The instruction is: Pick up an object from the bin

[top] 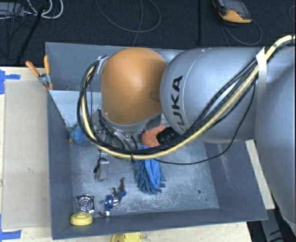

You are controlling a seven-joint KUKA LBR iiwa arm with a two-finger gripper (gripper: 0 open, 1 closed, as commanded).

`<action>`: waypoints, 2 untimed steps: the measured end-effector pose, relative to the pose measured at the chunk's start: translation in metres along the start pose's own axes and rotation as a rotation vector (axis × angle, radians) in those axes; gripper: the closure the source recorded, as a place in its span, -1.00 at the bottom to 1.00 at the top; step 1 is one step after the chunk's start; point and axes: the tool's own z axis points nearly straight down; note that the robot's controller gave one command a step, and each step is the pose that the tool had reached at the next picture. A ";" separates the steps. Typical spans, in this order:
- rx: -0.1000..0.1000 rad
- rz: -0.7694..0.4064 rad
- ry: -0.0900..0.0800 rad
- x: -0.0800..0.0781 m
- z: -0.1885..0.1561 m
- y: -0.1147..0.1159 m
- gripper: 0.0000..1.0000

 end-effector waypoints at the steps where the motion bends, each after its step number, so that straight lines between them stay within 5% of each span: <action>1: -0.002 0.005 -0.007 -0.002 -0.005 -0.002 -1.00; 2: -0.001 -0.100 -0.009 0.025 0.054 -0.013 -1.00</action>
Offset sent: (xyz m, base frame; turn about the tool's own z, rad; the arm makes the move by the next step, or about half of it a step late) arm -0.0683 -0.0362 -0.1529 -0.2668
